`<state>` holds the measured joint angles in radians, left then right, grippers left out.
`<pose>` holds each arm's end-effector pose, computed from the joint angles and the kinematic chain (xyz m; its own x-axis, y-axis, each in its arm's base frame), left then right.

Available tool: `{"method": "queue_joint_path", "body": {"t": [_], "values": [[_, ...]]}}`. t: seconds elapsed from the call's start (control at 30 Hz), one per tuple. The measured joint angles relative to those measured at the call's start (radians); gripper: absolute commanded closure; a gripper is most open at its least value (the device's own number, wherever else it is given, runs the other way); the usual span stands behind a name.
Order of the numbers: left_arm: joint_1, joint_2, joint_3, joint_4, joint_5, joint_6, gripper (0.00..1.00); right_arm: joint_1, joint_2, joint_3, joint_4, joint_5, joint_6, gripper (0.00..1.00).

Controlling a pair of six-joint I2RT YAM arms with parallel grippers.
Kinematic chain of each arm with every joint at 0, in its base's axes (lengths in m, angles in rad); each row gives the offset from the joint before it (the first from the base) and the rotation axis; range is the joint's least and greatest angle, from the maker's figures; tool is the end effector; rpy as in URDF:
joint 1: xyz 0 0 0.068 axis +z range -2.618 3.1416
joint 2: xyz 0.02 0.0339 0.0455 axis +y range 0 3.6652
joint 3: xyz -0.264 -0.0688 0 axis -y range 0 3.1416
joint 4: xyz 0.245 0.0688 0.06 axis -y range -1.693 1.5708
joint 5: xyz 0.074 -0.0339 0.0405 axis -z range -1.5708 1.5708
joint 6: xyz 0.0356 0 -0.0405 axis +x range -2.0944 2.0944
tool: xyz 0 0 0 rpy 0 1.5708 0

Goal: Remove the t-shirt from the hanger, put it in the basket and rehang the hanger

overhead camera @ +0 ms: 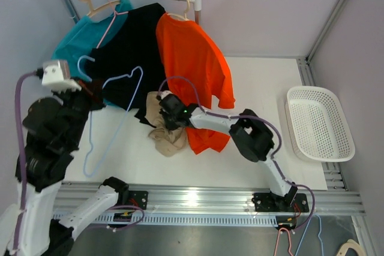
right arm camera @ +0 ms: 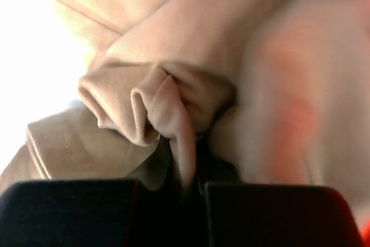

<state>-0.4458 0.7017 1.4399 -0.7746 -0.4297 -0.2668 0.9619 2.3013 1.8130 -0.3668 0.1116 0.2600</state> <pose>0.0655 -0.0149 0.4893 -0.0360 -0.2484 -0.9680 0.0071 0.9685 -0.2488 0.2963 0.4181 0.1656 -0.6159 -0.4367 -0.6557 -0.6364 0.7664 0.0875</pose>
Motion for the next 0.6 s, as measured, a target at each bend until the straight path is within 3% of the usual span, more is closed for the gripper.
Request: {"method": "queue_joint_path", "body": {"t": [0.1,0.23,0.43,0.6], "values": [[0.122,0.147,0.082,0.078,0.118,0.005,0.99,0.01,-0.212,-0.314,0.06,-0.026,0.029,1.0],[0.261,0.345,0.194,0.126,0.26,0.003,0.99,0.108,-0.568,-0.598,-0.08,-0.08,0.055,1.0],[0.274,0.584,0.325,0.174,0.36,0.015,0.99,0.438,-1.002,-0.566,-0.249,-0.224,0.104,1.0],[0.275,0.665,0.35,0.198,0.41,0.015,0.99,0.47,-1.138,-0.508,-0.389,-0.235,0.158,1.0]]}}
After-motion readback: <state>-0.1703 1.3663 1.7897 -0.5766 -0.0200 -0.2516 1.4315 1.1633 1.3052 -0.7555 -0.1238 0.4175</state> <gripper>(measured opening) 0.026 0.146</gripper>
